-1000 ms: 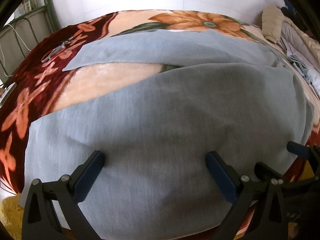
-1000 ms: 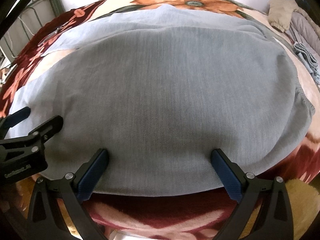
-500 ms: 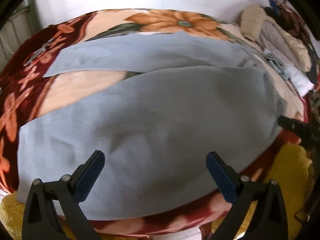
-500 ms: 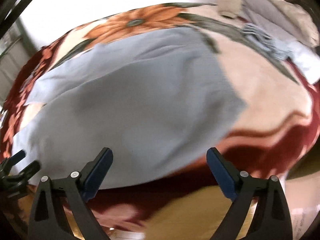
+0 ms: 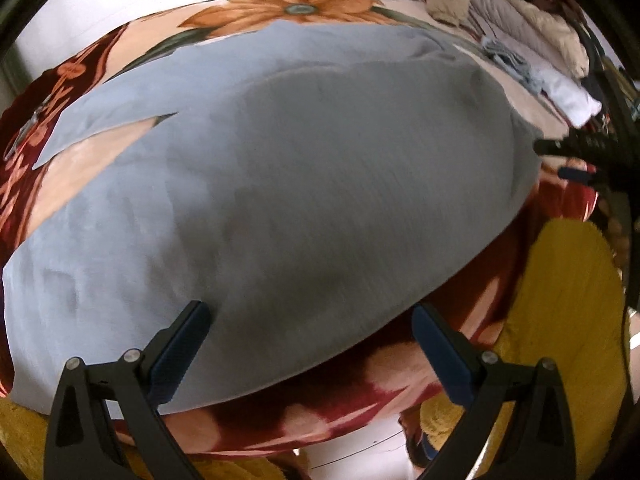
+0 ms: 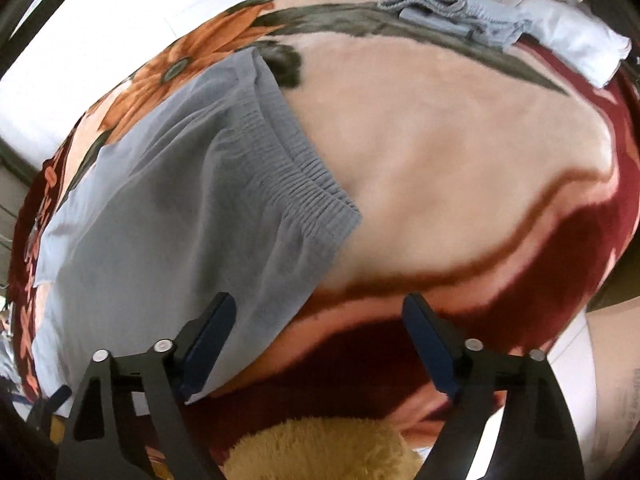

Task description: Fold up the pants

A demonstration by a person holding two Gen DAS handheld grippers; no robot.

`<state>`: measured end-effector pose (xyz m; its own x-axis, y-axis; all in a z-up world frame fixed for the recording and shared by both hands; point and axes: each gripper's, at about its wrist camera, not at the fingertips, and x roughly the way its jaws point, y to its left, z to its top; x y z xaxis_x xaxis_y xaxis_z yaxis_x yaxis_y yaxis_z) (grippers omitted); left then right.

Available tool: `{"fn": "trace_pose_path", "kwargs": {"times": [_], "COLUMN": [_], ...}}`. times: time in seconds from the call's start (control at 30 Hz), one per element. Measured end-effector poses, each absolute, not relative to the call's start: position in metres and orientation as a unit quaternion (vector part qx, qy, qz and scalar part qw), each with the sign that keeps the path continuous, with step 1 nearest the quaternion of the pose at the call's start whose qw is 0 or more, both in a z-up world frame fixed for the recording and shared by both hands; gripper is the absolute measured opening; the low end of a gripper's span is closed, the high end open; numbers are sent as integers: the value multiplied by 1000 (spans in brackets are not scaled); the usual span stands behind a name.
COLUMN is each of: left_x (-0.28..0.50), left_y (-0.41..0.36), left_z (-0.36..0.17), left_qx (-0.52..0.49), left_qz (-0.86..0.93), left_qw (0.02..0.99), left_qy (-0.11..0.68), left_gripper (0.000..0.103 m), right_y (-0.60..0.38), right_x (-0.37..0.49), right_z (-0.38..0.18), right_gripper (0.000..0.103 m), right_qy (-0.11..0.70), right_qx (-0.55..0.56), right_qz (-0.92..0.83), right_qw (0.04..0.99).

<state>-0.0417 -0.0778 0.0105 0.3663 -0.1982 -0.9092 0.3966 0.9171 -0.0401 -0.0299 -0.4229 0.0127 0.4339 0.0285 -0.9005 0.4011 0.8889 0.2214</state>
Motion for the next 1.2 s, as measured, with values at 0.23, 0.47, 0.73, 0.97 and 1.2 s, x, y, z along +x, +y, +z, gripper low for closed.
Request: {"fn": "trace_pose_path", "kwargs": {"times": [0.23,0.47,0.73,0.97,1.2], "left_x": [-46,-49,-50,-32,-56], "left_y": [-83,-85,-76,-2,10], "left_z": [4,0,2,35,88], "left_qx": [119,137,185,12,-16], "left_qz": [-181,-181,-112,-82,-141], "left_qw": [821,824,855,884,898], "left_qy": [529,520,472,460,416], "left_gripper": [103,103,101,30,10], "right_y": [-418,-420,-409,-414,-427], "right_x": [-18,-20,-28,-45,-82], "right_z": [15,69,124,137,122], "right_gripper": [15,6,6,5,5], "right_qy": [511,431,376,357,357], "right_qx": [214,248,230,229,247], "right_qz": [-82,-55,-45,-60,-80], "right_qw": [828,866,897,903,897]}}
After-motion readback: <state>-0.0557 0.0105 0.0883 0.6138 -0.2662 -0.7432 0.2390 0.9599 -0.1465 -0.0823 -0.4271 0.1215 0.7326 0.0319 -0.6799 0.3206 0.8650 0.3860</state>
